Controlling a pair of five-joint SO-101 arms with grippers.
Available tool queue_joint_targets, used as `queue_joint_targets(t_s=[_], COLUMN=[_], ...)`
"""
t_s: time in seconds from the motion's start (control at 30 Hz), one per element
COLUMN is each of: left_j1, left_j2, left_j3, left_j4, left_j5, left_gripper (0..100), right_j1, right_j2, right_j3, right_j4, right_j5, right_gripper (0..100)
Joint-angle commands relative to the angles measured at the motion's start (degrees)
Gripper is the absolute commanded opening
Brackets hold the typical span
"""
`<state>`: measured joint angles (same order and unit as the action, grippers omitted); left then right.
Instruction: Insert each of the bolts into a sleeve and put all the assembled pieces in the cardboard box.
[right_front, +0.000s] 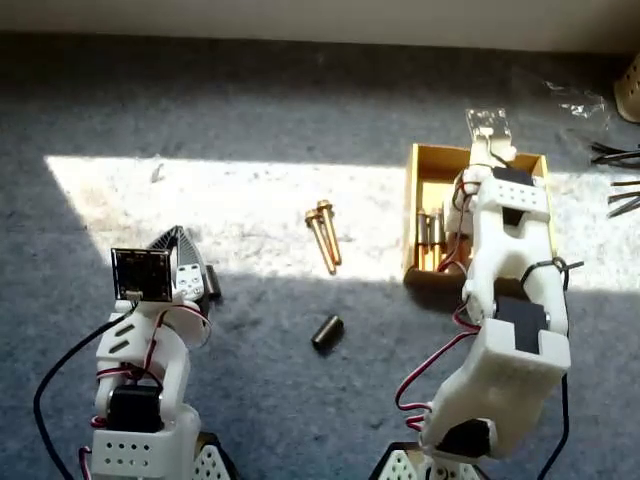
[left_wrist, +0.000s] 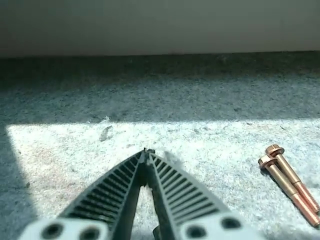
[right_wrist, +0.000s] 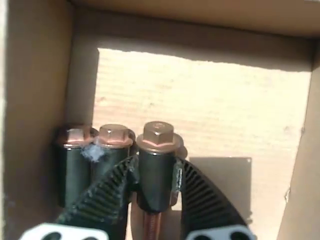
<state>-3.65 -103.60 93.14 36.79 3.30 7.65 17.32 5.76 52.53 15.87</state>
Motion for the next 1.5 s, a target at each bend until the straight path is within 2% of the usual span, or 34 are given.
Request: queue_joint_targets(t_s=[0.0,0.5,0.67,0.77,0.93,1.17,1.33,1.47], left_j1=[-0.04,-0.13,-0.13,0.04,-0.13,-0.31,-4.88,-5.32], left_j2=[-0.04,-0.04,-0.04,-0.04,-0.04,-0.04,-0.04,-0.04], left_j3=[-0.48,-0.48,-0.48,0.13,3.74,3.91,3.82,4.00], left_j4=[-1.32,-1.32,-1.67,-2.29,-9.05,-9.23,-9.41,-9.23], left_j5=[-0.35,-0.35,-0.26,-0.26,-0.35,-0.44,-0.18,-0.18], left_gripper=[1,1,1,1,1,1,1,1], right_j1=[0.66,0.48,0.40,-1.71,-6.73,-14.11,-19.38,-22.29], right_j2=[-0.84,-1.63,-8.13,-14.02,-23.60,-32.66,-36.97,-39.08], right_j3=[-2.95,-3.30,-2.95,-3.03,-2.77,-2.07,-2.15,-2.07], right_j4=[-0.04,0.04,0.84,5.14,8.84,11.47,15.08,16.40], right_j5=[2.90,4.75,4.40,4.40,4.31,4.22,4.22,2.11], right_gripper=[12.5,13.9,13.9,13.9,13.9,13.9,13.9,13.9])
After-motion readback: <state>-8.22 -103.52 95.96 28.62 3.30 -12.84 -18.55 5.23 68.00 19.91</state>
